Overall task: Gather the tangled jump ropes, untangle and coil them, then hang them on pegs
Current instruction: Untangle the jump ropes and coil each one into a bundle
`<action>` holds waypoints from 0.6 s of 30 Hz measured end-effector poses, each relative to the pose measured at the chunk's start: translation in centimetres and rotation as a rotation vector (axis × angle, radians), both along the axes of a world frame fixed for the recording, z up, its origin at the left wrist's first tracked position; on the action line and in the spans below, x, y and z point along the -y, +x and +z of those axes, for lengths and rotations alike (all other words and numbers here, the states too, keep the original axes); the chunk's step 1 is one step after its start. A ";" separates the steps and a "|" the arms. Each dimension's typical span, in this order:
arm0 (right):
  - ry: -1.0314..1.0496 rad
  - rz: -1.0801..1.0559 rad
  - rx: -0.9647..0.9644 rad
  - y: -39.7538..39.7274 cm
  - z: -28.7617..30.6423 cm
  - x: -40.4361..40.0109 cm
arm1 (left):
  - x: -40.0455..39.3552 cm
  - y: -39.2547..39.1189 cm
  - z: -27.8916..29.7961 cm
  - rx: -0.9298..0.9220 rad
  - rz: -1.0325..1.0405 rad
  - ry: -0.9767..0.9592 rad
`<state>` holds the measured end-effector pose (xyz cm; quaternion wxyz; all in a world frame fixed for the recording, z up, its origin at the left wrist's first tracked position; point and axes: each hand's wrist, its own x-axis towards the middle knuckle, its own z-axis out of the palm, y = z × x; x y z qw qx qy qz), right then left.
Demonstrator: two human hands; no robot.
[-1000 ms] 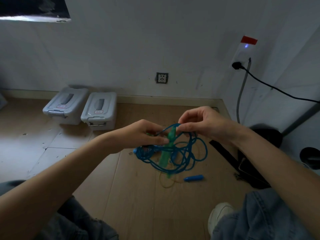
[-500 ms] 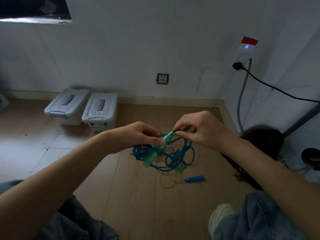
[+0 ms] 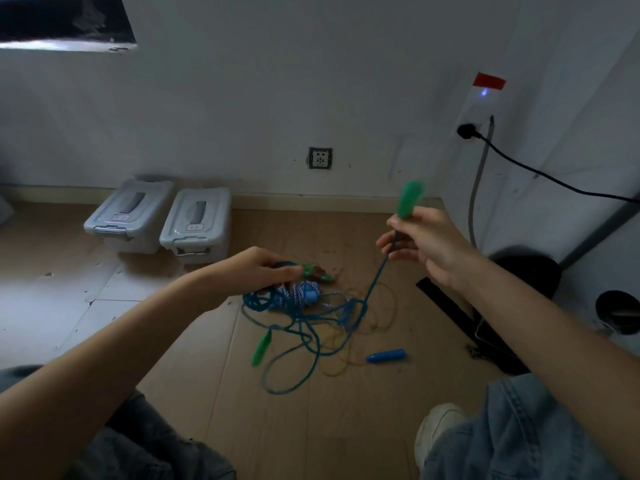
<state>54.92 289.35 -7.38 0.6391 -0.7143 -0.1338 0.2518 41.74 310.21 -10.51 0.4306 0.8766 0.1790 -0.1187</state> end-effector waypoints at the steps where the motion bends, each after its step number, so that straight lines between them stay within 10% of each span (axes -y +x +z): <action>1: 0.019 -0.010 -0.008 0.1 0.1 -0.1 | 0.3 0.1 0.3 0.034 0.017 -0.032; 10: -0.126 0.101 -0.092 0.2 -1.3 -0.7 | 0.6 0.2 4.0 0.265 0.259 -0.594; 18: -0.353 0.825 0.138 -4.9 -4.6 -2.8 | 1.5 0.9 5.2 0.333 0.198 -0.876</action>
